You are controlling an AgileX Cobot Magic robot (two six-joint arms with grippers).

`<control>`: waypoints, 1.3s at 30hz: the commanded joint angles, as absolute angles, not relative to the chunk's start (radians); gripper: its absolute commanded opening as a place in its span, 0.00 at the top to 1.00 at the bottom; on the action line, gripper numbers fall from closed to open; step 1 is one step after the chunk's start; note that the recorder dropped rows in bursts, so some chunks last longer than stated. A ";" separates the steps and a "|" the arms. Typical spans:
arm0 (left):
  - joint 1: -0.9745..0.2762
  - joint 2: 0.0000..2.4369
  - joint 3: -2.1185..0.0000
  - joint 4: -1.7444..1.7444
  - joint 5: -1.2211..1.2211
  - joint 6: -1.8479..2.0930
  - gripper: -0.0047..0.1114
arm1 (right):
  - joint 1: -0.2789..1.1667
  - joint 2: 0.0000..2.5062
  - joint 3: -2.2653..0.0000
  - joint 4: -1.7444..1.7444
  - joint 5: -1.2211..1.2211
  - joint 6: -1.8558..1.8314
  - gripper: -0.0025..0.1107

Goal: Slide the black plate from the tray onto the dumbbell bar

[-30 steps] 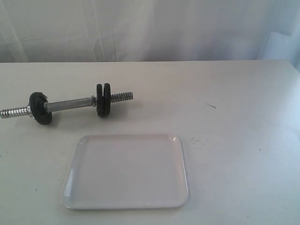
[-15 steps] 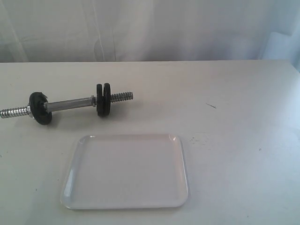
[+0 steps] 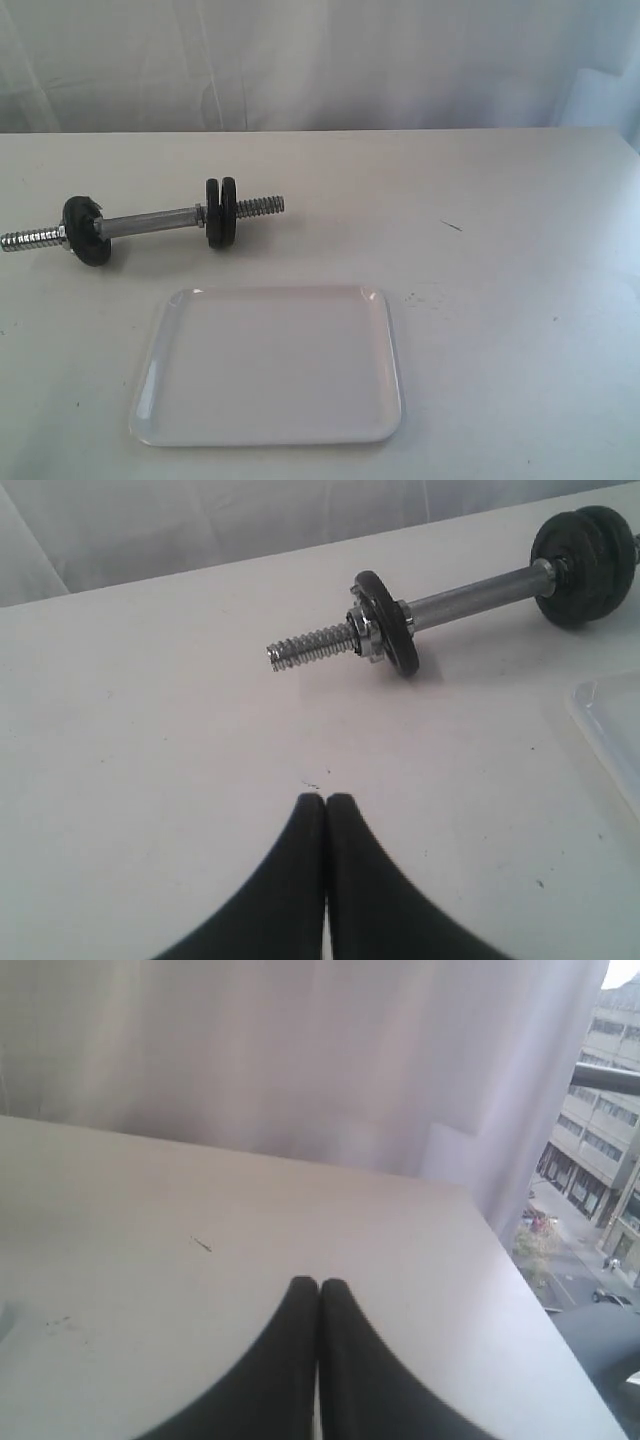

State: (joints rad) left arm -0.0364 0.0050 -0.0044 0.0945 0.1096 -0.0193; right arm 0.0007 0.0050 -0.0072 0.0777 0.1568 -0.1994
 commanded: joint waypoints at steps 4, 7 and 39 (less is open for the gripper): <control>-0.045 0.000 0.000 0.069 0.194 -0.031 0.96 | 0.003 0.000 0.000 0.075 0.206 -0.195 0.98; -0.045 0.000 0.000 0.069 0.218 -0.031 0.96 | 0.003 0.000 0.000 0.081 0.210 -0.195 0.98; -0.045 0.000 0.000 0.052 0.206 -0.026 0.96 | 0.003 0.000 0.000 0.107 0.223 -0.150 0.98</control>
State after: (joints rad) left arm -0.0364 0.0050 -0.0044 0.0645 0.2082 -0.0231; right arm 0.0007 0.0050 -0.0072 0.1025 0.2193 -0.1567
